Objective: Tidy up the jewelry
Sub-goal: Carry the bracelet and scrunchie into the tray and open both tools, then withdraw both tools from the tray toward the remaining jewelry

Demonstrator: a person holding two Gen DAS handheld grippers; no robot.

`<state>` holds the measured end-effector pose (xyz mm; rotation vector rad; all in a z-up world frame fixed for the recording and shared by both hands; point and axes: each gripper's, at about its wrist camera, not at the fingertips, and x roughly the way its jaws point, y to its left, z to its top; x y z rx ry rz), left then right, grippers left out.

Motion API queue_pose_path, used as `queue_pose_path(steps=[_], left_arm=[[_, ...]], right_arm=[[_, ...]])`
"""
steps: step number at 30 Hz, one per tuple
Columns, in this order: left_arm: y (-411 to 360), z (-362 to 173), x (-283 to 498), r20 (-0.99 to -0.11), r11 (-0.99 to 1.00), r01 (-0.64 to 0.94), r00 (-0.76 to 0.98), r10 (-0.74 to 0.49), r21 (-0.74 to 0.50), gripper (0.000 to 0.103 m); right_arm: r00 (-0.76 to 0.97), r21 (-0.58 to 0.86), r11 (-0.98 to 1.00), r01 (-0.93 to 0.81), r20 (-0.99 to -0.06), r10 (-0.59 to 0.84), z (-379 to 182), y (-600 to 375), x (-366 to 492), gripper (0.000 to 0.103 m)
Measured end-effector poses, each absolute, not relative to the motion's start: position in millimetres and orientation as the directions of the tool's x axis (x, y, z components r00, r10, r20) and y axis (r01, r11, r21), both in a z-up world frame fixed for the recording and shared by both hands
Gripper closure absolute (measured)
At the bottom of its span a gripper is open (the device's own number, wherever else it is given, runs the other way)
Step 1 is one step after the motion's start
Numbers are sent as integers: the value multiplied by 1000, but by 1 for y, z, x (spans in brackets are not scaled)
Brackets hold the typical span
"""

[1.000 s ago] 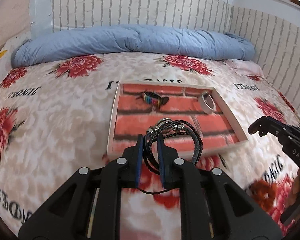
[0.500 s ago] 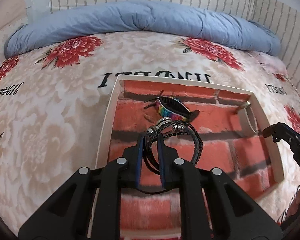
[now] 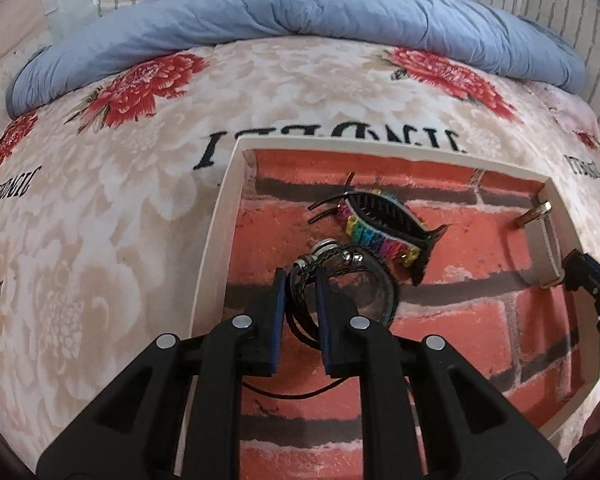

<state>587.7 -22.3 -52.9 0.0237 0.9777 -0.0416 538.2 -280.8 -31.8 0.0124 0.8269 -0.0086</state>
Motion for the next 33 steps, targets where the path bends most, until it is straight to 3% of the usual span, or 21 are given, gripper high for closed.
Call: queue_pose_path(steps=[5, 6, 7, 9, 10, 12, 16, 17, 19, 27, 33], left_arm=[[-22, -60, 587, -834, 999, 47, 551, -16, 12, 87], [-23, -60, 586, -836, 999, 50, 549, -18, 11, 79], [-23, -59, 585, -837, 999, 53, 547, -21, 10, 64], [-25, -56, 582, -827, 998, 63, 561, -24, 14, 48], [-26, -53, 579, -820, 997, 69, 572, -22, 21, 44], [-27, -50, 576, -820, 997, 78, 572, -30, 18, 42], [-24, -33, 567, -817, 995, 99, 573, -61, -5, 29], [-23, -28, 565, -814, 995, 98, 578, -59, -2, 27], [-18, -12, 558, -805, 995, 104, 590, -63, -2, 22], [20, 59, 519, -733, 995, 99, 677, -63, 5, 8], [53, 89, 483, -702, 997, 80, 710, -46, 16, 5]], right_arm=[[674, 27, 1000, 6, -738, 16, -33, -283, 538, 86], [671, 30, 1000, 5, -741, 19, -35, -283, 538, 85], [667, 37, 999, 2, -744, 26, -36, -283, 537, 85], [666, 38, 999, -5, -745, 32, -38, -282, 535, 85], [663, 35, 999, -10, -748, 33, -39, -281, 535, 84], [643, 25, 999, -26, -765, 35, -42, -278, 534, 71], [637, -6, 999, -38, -771, 20, -40, -277, 529, 61], [635, 9, 999, -39, -772, 32, -38, -279, 527, 53], [645, 49, 998, -41, -762, 64, -29, -285, 521, 50], [701, 77, 997, -13, -710, 64, 21, -310, 492, 24], [727, 71, 997, 3, -685, 46, 51, -322, 469, 20]])
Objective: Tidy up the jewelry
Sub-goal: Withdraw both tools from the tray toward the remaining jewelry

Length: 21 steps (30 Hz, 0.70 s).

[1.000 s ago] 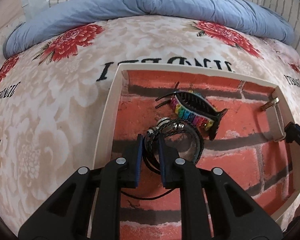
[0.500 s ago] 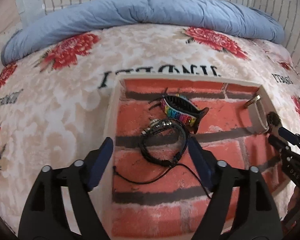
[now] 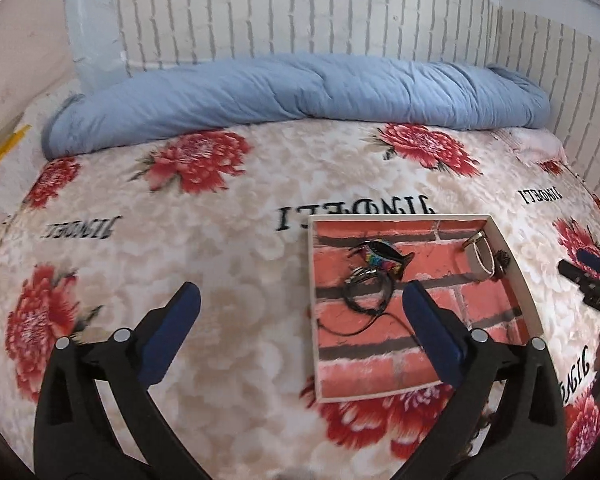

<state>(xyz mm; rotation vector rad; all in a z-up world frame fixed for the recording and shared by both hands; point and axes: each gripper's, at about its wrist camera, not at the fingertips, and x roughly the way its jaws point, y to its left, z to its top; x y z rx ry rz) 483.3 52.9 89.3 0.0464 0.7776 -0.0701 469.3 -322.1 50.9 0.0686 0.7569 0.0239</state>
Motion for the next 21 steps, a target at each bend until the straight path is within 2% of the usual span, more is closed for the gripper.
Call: queue_pose_path(steps=[11, 13, 15, 21], left_arm=[[83, 114, 421, -682, 998, 55, 731, -23, 26, 5], [85, 114, 407, -677, 998, 59, 736, -27, 24, 5], [87, 113, 395, -677, 998, 63, 735, -33, 20, 5], [91, 104, 360, -679, 997, 64, 734, -14, 49, 5]], right_arm=[[760, 55, 998, 30, -650, 13, 94, -319, 414, 20], [765, 66, 997, 34, -644, 17, 97, -318, 403, 20], [767, 81, 996, 34, -641, 26, 98, -317, 392, 14], [765, 80, 996, 33, -643, 26, 93, -308, 363, 14]])
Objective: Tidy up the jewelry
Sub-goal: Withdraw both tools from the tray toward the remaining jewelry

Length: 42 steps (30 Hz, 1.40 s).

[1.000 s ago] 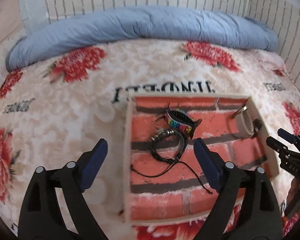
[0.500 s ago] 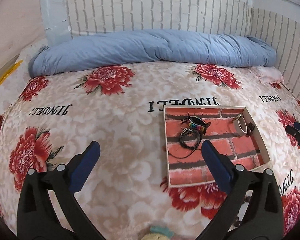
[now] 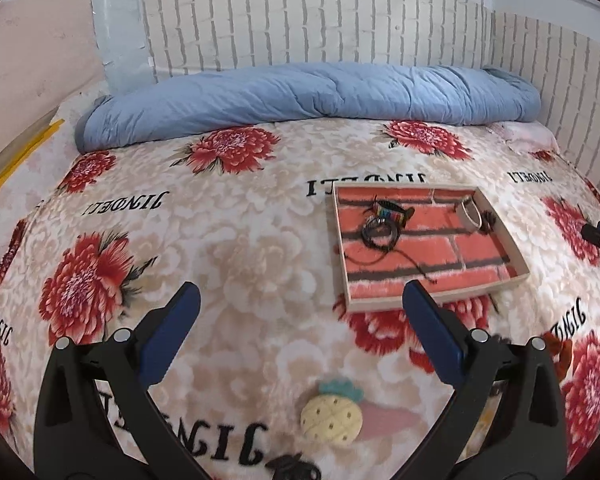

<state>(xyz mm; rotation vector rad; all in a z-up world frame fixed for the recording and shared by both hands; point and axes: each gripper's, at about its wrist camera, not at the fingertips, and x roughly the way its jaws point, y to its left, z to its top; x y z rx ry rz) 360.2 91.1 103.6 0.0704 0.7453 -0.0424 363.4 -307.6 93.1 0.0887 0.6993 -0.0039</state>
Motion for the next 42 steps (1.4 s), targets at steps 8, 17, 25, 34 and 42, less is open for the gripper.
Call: queue_pose_path(steps=[8, 17, 25, 34, 42], left_arm=[[104, 83, 320, -689, 998, 46, 725, 2, 51, 5], [125, 39, 285, -717, 1000, 14, 697, 2, 16, 5], [138, 9, 260, -712, 999, -33, 702, 14, -13, 5], [131, -14, 248, -707, 1000, -24, 707, 5, -18, 5], [119, -25, 241, -709, 1000, 11, 705, -5, 4, 5]], right_arm=[[759, 64, 998, 18, -651, 28, 75, -293, 322, 14], [744, 45, 999, 16, -668, 18, 33, -276, 277, 14], [753, 31, 999, 16, -658, 8, -1, -263, 239, 14], [764, -44, 998, -34, -645, -2, -8, -231, 221, 14], [764, -63, 995, -73, -645, 16, -17, -209, 210, 14]])
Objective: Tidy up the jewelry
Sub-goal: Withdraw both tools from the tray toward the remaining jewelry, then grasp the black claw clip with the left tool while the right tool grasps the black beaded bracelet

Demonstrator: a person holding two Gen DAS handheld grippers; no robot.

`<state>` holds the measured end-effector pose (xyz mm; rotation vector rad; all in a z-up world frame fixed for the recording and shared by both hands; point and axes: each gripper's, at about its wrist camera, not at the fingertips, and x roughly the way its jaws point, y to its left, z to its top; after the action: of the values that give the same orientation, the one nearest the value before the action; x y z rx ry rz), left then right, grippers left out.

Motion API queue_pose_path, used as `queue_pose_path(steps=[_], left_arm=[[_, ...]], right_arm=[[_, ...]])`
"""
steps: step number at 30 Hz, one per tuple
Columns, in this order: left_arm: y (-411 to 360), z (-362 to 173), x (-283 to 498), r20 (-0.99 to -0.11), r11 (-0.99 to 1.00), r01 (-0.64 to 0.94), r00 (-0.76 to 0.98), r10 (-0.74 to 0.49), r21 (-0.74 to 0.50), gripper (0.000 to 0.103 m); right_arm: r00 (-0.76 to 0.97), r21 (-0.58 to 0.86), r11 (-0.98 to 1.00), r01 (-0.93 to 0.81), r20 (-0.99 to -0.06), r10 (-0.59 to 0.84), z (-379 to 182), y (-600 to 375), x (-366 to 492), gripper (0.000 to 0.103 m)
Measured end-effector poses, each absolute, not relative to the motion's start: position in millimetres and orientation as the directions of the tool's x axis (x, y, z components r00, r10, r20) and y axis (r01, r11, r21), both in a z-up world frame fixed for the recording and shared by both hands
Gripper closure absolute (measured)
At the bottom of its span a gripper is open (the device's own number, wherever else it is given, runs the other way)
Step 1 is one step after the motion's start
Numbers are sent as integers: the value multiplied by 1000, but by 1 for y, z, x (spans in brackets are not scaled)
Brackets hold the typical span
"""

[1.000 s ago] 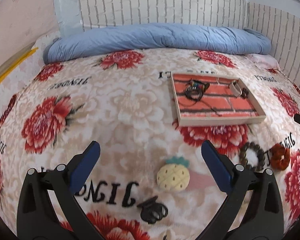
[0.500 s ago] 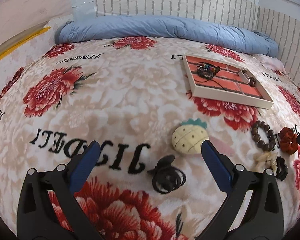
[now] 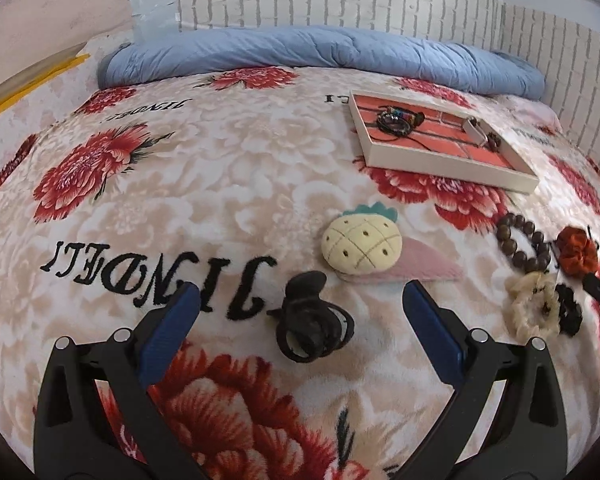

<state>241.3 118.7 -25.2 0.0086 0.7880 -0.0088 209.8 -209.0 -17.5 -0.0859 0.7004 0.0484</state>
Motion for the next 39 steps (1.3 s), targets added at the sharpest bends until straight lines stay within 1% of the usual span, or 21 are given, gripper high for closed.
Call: queue_pose_path(steps=[14, 24, 34, 39], left_arm=[[121, -39, 240, -726, 999, 24, 686, -39, -30, 5], [113, -44, 242, -732, 998, 55, 680, -33, 6, 5], [115, -51, 248, -752, 998, 58, 657, -54, -21, 5], [115, -54, 255, -760, 998, 57, 646, -68, -40, 5]], right_arm=[[754, -29, 999, -46, -657, 16, -33, -213, 203, 14], [752, 2, 1000, -21, -658, 17, -35, -223, 203, 15], [743, -8, 1000, -18, -669, 8, -41, -222, 205, 16], [719, -20, 1000, -21, -695, 1, -49, -219, 211, 29]])
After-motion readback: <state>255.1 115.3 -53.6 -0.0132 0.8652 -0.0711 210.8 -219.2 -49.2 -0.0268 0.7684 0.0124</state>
